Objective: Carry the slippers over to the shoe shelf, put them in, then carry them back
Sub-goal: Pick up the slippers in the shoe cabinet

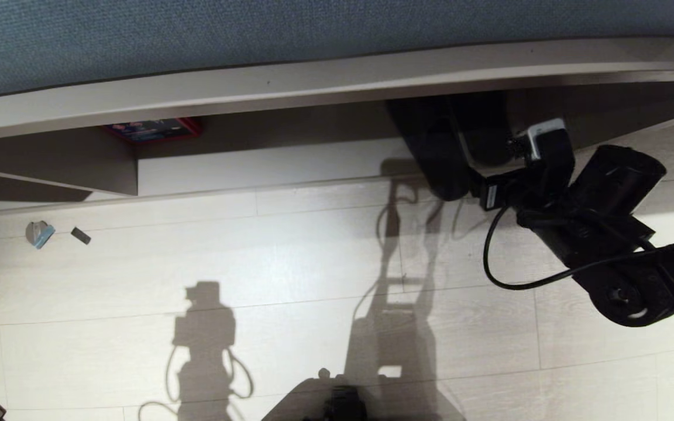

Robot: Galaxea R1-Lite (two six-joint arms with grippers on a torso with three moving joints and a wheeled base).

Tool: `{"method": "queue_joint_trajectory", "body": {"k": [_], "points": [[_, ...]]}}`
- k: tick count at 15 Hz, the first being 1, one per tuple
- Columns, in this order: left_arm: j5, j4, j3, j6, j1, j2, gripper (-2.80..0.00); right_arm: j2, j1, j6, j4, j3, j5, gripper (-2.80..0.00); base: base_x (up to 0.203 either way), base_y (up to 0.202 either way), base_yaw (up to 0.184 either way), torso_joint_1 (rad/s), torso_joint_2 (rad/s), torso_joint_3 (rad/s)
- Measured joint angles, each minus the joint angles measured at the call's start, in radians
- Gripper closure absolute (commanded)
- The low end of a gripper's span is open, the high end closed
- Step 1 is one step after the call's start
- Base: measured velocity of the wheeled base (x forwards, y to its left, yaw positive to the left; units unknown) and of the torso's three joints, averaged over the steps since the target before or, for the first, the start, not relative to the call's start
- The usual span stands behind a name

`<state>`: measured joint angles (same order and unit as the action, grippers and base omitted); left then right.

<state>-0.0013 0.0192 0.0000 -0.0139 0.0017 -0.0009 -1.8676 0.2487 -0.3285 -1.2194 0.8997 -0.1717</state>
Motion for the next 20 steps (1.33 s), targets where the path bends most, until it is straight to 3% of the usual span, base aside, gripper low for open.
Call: {"method": "queue_joint_trajectory", "body": {"k": [8,14,20], "points": [[0.0,0.0,0.0,0.0,0.0,0.0,0.0,-0.235,-0.001,0.002,-0.006,0.312,-0.07,-2.8,0.0,0.0,0.0,0.0,0.0,0.0],[0.0,0.0,0.0,0.0,0.0,0.0,0.0,-0.32,0.0,0.023,-0.011,0.446,-0.151,-2.8,0.0,0.0,0.0,0.0,0.0,0.0],[0.0,0.0,0.0,0.0,0.0,0.0,0.0,-0.34,0.001,0.034,-0.006,0.554,-0.166,-2.8,0.0,0.0,0.0,0.0,0.0,0.0]]}}
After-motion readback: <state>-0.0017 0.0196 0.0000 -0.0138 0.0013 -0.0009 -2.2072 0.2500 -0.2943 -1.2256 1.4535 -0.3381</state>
